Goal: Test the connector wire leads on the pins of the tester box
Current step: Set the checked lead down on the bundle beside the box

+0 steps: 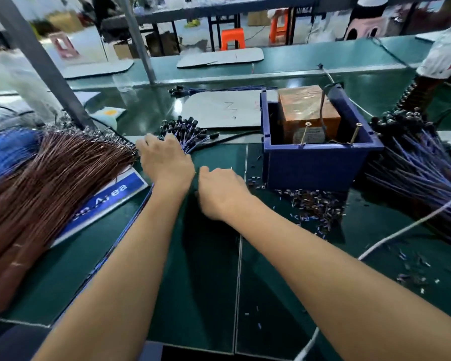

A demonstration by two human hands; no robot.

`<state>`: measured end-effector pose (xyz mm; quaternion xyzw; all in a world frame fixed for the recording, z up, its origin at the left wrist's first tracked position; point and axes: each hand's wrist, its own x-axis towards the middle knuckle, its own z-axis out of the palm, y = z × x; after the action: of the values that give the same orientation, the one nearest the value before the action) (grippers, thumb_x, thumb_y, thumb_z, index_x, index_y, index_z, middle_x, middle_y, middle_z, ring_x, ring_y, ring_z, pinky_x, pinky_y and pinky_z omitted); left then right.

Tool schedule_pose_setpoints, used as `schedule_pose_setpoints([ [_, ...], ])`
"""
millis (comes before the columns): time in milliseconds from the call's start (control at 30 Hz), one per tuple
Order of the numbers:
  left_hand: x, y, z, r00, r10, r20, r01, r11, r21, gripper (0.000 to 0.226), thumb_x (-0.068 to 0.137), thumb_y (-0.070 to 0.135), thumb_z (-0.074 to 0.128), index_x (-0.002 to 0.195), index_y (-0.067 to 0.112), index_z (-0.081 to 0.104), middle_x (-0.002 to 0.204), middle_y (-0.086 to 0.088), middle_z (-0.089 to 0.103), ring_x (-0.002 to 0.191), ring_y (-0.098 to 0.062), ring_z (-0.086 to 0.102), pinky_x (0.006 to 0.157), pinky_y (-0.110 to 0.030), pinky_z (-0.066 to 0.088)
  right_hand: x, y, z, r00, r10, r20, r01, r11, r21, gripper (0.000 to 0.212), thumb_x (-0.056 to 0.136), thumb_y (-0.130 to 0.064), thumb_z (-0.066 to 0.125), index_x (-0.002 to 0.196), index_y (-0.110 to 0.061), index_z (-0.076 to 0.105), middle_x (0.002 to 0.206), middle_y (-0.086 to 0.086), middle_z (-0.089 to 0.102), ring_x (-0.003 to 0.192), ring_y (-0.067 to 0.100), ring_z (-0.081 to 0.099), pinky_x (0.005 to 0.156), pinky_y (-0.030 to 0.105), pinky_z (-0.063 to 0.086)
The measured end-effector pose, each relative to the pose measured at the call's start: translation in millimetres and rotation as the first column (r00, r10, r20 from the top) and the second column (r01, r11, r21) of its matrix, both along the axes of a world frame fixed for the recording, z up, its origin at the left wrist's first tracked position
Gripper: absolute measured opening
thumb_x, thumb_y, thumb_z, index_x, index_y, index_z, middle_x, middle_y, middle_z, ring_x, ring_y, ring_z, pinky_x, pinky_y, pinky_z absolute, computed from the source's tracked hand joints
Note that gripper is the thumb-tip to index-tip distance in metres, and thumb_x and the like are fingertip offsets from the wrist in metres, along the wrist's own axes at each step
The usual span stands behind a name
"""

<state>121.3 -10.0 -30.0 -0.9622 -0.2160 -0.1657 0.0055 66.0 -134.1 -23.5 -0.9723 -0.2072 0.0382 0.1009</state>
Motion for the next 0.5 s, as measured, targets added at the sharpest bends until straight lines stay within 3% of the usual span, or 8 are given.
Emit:
schedule_pose_setpoints([
  [167,23.3,-0.1,0.9,0.987,0.04,-0.153,-0.036,0.999,0.026,0.032,0.096,0.025,0.055,0.125,0.014,0.059,0.134,-0.02,0.052,0.129,-0.038,0.043,0.098,-0.038,0.037,3.0,-1.8,-5.6,1.0,0.021,-0.001,-0.021,1.0,-0.018,0.033,0.1,-0.021,0.054,0.128,-0.006,0.047,0.122,0.017,0.066,0.117,0.042,0.061,0.079,0.04,0.041],
  [267,25.3,-3.1,-0.6,0.984,0.051,-0.168,-0.049,0.999,0.02,0.037,0.09,0.018,0.053,0.126,0.013,0.063,0.135,-0.019,0.053,0.129,-0.035,0.043,0.097,-0.037,0.035,2.4,-4.1,-7.9,0.999,0.032,0.009,-0.031,0.999,-0.028,0.03,0.102,-0.028,0.052,0.123,-0.008,0.047,0.121,0.018,0.066,0.115,0.042,0.061,0.076,0.04,0.038],
  [333,21.6,-6.4,0.2,0.995,0.055,-0.086,-0.057,0.998,-0.021,0.035,0.089,0.021,0.055,0.121,0.01,0.064,0.132,-0.02,0.054,0.127,-0.036,0.043,0.098,-0.039,0.034,4.3,-5.6,-7.9,1.0,0.024,-0.015,-0.024,1.0,-0.016,0.032,0.103,-0.033,0.051,0.124,-0.008,0.049,0.121,0.019,0.065,0.115,0.043,0.061,0.078,0.042,0.042],
  [433,11.0,-17.0,7.5,0.984,0.019,0.178,0.033,0.959,-0.282,0.026,0.096,0.022,0.052,0.116,0.005,0.058,0.123,-0.023,0.061,0.119,-0.041,0.052,0.098,-0.042,0.038,5.1,-11.1,-5.4,0.998,0.01,-0.066,-0.003,0.994,0.109,0.038,0.106,-0.045,0.049,0.121,-0.01,0.054,0.118,0.02,0.068,0.112,0.041,0.064,0.078,0.04,0.039],
  [467,7.6,-22.7,11.9,0.963,0.007,0.268,0.116,0.889,-0.442,0.02,0.099,0.02,0.051,0.112,0.006,0.055,0.116,-0.021,0.066,0.111,-0.039,0.059,0.093,-0.041,0.042,3.3,-14.4,-4.4,0.993,-0.002,-0.117,0.029,0.973,0.23,0.036,0.106,-0.046,0.048,0.117,-0.013,0.054,0.112,0.018,0.07,0.105,0.04,0.068,0.077,0.04,0.043],
  [500,3.1,-30.2,19.0,0.942,0.018,0.335,0.207,0.754,-0.624,0.011,0.102,0.018,0.049,0.106,0.009,0.052,0.106,-0.017,0.071,0.098,-0.036,0.066,0.083,-0.038,0.047,0.7,-17.7,-3.9,0.977,0.001,-0.216,0.09,0.908,0.41,0.033,0.106,-0.047,0.049,0.113,-0.014,0.054,0.104,0.016,0.071,0.095,0.041,0.071,0.074,0.041,0.051],
])
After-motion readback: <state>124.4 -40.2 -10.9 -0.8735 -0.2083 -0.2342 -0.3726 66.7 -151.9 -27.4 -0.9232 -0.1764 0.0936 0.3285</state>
